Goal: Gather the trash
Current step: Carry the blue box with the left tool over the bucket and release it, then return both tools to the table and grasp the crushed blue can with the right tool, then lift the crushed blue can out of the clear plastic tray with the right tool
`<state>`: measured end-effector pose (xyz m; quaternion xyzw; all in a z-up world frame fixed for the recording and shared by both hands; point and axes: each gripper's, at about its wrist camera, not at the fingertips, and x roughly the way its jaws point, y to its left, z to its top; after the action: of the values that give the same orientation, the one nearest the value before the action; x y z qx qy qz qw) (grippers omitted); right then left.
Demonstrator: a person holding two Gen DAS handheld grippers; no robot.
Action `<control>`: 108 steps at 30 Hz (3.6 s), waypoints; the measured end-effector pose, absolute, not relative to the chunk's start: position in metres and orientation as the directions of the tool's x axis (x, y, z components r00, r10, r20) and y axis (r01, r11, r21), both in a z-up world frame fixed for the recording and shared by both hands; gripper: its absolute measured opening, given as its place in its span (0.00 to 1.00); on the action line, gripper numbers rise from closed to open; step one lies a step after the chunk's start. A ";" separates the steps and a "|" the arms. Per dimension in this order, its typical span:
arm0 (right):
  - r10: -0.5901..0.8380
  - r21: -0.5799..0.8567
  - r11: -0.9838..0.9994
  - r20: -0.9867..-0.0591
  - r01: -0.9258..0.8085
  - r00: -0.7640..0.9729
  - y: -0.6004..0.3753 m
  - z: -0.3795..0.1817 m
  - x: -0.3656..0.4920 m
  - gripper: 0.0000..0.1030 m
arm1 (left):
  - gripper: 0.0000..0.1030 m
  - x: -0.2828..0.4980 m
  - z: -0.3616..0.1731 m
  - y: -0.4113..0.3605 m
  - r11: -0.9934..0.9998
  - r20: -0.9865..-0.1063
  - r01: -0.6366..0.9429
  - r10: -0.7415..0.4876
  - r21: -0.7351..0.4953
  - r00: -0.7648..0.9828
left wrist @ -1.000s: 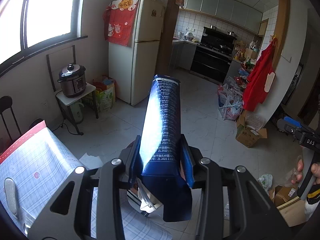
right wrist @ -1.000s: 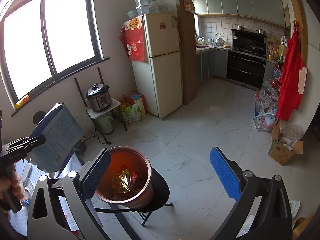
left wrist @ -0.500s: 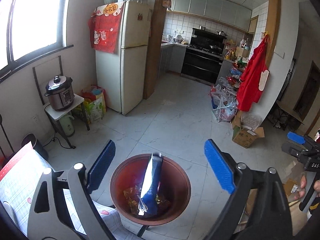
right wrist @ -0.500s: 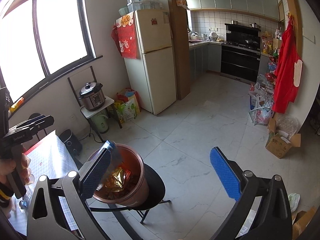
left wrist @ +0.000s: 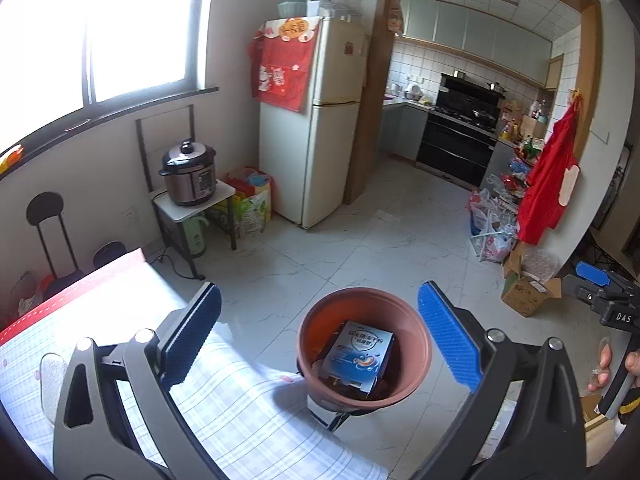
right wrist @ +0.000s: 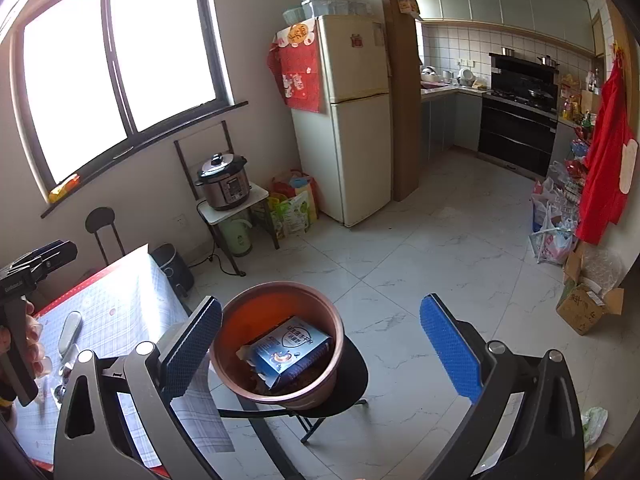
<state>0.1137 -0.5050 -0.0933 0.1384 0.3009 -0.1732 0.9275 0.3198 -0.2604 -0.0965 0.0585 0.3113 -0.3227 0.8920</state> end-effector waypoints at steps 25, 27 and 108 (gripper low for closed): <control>0.082 0.146 0.989 -0.655 0.019 0.751 -0.268 -0.095 0.203 0.95 | 0.94 0.214 -0.122 0.169 0.986 -0.639 -0.102 -0.006 -0.131 0.769; 0.129 0.158 0.987 -0.662 -0.031 0.738 -0.238 -0.100 0.214 0.95 | 0.94 0.203 -0.134 0.195 0.979 -0.651 -0.151 0.027 -0.135 0.759; 0.451 0.405 0.892 -0.820 -0.199 0.353 0.006 -0.272 0.272 0.55 | 0.94 0.214 -0.241 0.297 0.971 -0.767 -0.057 -0.145 -0.230 0.625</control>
<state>0.2718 0.0058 -0.2722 0.1182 0.5327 0.1998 0.8139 0.2144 0.2971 -0.2412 -0.1169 0.4324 -0.0247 0.8937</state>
